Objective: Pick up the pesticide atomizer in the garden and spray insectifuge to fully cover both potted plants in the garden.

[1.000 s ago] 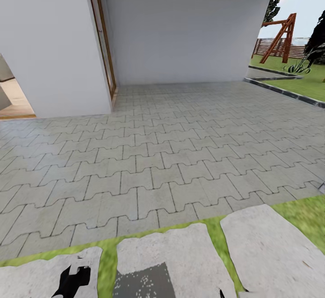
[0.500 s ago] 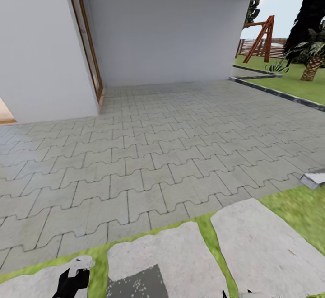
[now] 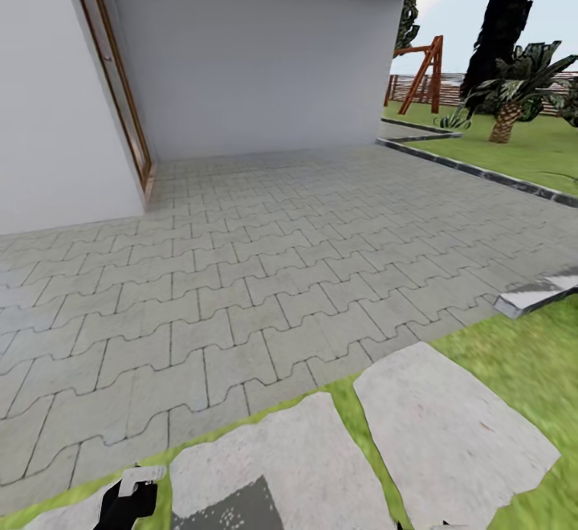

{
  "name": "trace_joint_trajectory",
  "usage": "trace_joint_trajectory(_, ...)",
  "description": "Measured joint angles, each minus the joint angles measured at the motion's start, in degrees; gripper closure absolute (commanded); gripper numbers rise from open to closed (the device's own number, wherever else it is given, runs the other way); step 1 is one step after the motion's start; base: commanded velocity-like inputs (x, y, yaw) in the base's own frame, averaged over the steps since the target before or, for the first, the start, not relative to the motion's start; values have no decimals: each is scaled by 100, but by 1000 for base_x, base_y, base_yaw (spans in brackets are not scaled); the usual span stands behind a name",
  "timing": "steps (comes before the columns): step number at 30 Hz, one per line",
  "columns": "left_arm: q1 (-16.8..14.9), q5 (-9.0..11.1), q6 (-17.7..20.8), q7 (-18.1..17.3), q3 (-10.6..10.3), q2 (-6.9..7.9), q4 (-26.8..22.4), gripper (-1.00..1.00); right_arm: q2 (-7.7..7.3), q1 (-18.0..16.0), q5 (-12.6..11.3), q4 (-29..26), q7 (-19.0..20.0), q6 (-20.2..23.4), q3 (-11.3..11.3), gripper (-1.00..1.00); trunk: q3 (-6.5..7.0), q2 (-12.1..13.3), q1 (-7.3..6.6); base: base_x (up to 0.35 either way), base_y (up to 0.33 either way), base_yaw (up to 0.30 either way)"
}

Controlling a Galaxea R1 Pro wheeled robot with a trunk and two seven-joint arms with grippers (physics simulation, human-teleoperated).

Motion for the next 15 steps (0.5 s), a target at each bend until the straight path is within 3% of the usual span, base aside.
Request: trace_joint_trajectory(15, 0, 5, 0, 0, -2, -15, 0, 100, 0, 0, 4, 42, 0, 0, 0, -100, 305, 560, -307, 0, 0, -283)
